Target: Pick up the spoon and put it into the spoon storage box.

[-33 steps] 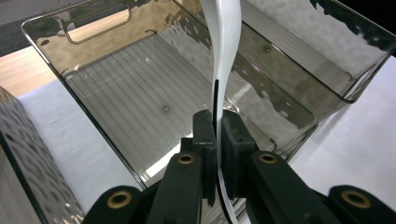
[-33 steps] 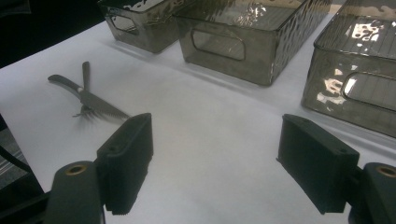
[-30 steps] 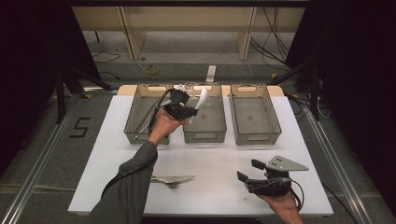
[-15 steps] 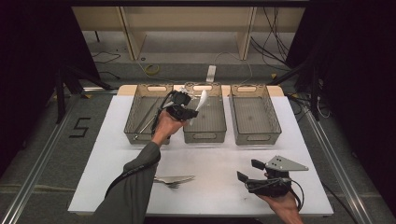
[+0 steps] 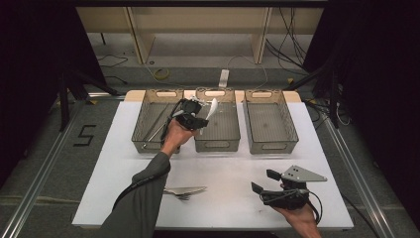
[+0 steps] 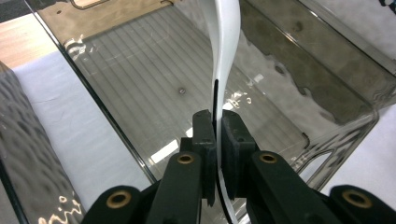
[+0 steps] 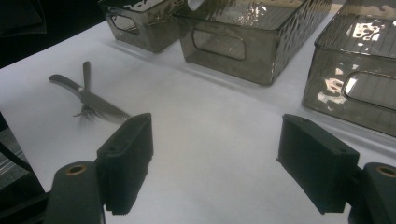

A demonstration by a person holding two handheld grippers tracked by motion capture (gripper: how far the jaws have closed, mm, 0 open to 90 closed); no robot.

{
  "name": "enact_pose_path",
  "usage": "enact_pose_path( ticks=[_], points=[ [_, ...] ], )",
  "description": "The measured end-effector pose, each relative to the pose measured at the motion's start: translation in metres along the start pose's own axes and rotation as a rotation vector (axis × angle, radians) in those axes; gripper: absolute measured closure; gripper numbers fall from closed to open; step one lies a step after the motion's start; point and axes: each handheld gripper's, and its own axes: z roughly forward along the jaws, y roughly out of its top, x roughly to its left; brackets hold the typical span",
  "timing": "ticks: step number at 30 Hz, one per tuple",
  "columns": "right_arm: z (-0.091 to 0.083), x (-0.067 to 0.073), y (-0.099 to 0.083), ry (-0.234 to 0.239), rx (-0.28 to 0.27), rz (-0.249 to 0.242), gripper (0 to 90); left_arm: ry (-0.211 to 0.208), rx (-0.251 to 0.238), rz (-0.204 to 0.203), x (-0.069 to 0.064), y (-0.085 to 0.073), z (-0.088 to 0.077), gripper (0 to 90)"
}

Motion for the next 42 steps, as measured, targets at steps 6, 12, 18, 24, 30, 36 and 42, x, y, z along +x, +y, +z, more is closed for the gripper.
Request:
enact_pose_path(
  ticks=[6, 12, 18, 24, 30, 36, 42],
  points=[
    [0.000, 0.000, 0.000, 0.001, -0.001, -0.002, 27.4, -0.003, 0.003, -0.007, 0.000, -0.002, 0.003, 84.7],
    [0.000, 0.000, 0.000, 0.000, 0.001, -0.003, 27.4, -0.003, 0.011, -0.004, 0.000, -0.004, 0.005, 84.5],
    [0.000, 0.000, 0.000, 0.000, 0.002, -0.003, 27.4, -0.002, 0.021, -0.003, 0.000, -0.004, 0.007, 84.3],
    [0.000, 0.000, 0.000, -0.001, 0.000, -0.002, 27.4, -0.004, 0.034, -0.007, 0.000, -0.005, 0.009, 84.3],
    [0.000, 0.000, 0.000, -0.001, 0.001, -0.002, 27.4, 0.002, 0.048, 0.000, 0.000, -0.006, 0.011, 84.3],
    [0.000, 0.000, 0.000, -0.001, 0.000, 0.000, 27.4, 0.002, 0.028, -0.018, 0.001, -0.006, 0.012, 78.7],
    [0.000, 0.000, 0.000, -0.001, 0.001, 0.000, 27.4, -0.027, 0.012, -0.007, -0.001, 0.000, 0.002, 61.6]
  ],
)
